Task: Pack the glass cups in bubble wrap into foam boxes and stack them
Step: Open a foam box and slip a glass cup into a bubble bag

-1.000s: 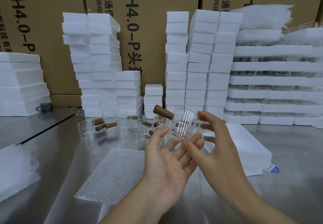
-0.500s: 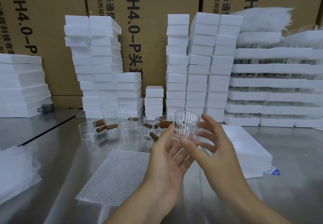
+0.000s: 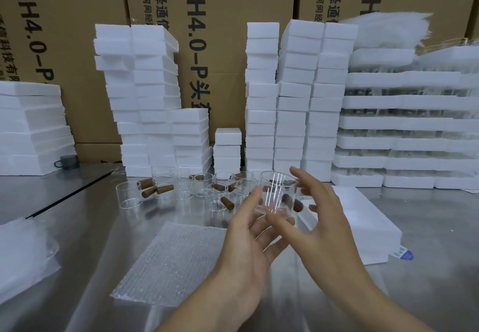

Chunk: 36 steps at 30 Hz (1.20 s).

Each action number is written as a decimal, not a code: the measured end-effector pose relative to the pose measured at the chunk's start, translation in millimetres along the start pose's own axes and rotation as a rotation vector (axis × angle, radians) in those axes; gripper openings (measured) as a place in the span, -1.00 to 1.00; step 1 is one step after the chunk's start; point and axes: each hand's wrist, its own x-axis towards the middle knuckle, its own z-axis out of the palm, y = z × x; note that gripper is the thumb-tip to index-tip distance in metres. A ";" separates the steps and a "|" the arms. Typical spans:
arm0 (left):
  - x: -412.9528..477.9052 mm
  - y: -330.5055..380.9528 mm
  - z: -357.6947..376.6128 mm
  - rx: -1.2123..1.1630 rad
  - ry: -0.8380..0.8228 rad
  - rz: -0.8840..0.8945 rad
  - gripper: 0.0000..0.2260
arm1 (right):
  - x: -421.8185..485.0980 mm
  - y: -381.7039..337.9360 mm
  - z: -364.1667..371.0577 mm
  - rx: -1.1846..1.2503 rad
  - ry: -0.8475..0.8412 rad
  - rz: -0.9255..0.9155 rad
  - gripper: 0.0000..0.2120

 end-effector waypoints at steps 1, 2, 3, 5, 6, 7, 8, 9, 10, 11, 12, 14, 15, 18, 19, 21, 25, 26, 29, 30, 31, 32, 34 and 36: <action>0.5 0.5 -0.5 -0.020 0.007 -0.021 -0.42 | 0.1 0.0 -0.8 0.014 -0.014 0.015 -0.34; 0.4 1.1 -0.6 -0.034 0.007 -0.042 -0.39 | 0.4 0.2 -1.4 0.020 -0.025 0.022 -0.36; 0.7 1.7 -0.6 -0.040 0.000 -0.060 -0.37 | 0.6 1.1 -1.8 0.017 -0.030 0.015 -0.39; 0.9 1.4 -0.7 -0.045 0.002 -0.061 -0.35 | 0.1 2.2 -1.8 -0.007 -0.024 0.006 -0.44; 1.3 0.9 -0.6 -0.047 0.013 -0.040 -0.37 | -0.1 2.4 -1.7 -0.028 -0.017 0.004 -0.44; 2.1 0.5 -0.9 -0.050 0.024 -0.011 -0.39 | -0.1 3.6 -1.3 -0.054 -0.011 0.002 -0.44; 2.9 -0.2 -1.5 -0.045 0.031 0.016 -0.40 | -0.7 4.3 -1.0 -0.074 -0.012 0.004 -0.44; 3.9 -0.8 -1.9 -0.034 0.037 0.039 -0.41 | -1.2 4.7 -0.6 -0.087 -0.019 0.008 -0.43; 4.9 -1.1 -2.7 -0.018 0.047 0.060 -0.41 | -2.0 4.7 0.3 -0.082 -0.031 0.018 -0.42; 5.8 -0.9 -3.8 -0.003 0.063 0.077 -0.41 | -2.6 4.7 0.9 -0.064 -0.043 0.027 -0.42; 7.1 0.2 -5.1 0.007 0.082 0.090 -0.40 | -2.6 4.3 1.8 -0.027 -0.053 0.037 -0.43; 8.8 3.5 -8.1 0.042 0.106 0.120 -0.36 | -3.3 2.1 2.4 0.040 -0.074 0.063 -0.51; 9.7 5.8 -9.9 0.080 0.113 0.144 -0.35 | -3.7 1.1 2.4 0.047 -0.088 0.077 -0.59; 13.0 12.6 -15.7 0.211 0.133 0.214 -0.42 | -3.9 0.0 1.7 -0.033 -0.131 0.114 -0.89; 14.2 14.9 -17.7 0.261 0.139 0.235 -0.46 | -3.6 0.0 1.9 -0.047 -0.161 0.133 -0.90; 16.0 19.5 -20.9 0.376 0.135 0.284 -0.49 | -1.9 -1.5 2.4 -0.008 -0.237 0.182 -0.87; 21.0 28.1 -27.7 0.578 0.110 0.332 -0.48 | 1.8 -4.9 4.8 0.248 -0.268 0.393 -0.78; 22.5 30.3 -31.7 0.650 0.131 0.366 -0.52 | 2.7 -5.6 5.3 0.305 -0.228 0.473 -0.77; 27.2 33.2 -54.8 1.306 0.216 0.509 -0.76 | 4.1 -2.9 6.0 0.417 -0.144 0.627 -0.77; 27.9 32.2 -62.3 1.561 0.220 0.498 -0.77 | 4.3 -1.5 5.6 0.442 -0.125 0.658 -0.77; 28.4 29.8 -68.0 1.743 0.209 0.459 -0.76 | 4.2 0.9 5.3 0.461 -0.113 0.683 -0.77; 28.5 26.9 -71.5 1.844 0.186 0.407 -0.72 | 3.8 2.6 5.2 0.473 -0.107 0.704 -0.77; 29.9 22.1 -74.4 1.908 0.139 0.309 -0.70 | 2.3 6.6 5.6 0.489 -0.103 0.745 -0.77; 33.6 21.6 -76.7 1.896 0.140 0.281 -0.73 | 1.4 9.4 6.8 0.495 -0.108 0.769 -0.78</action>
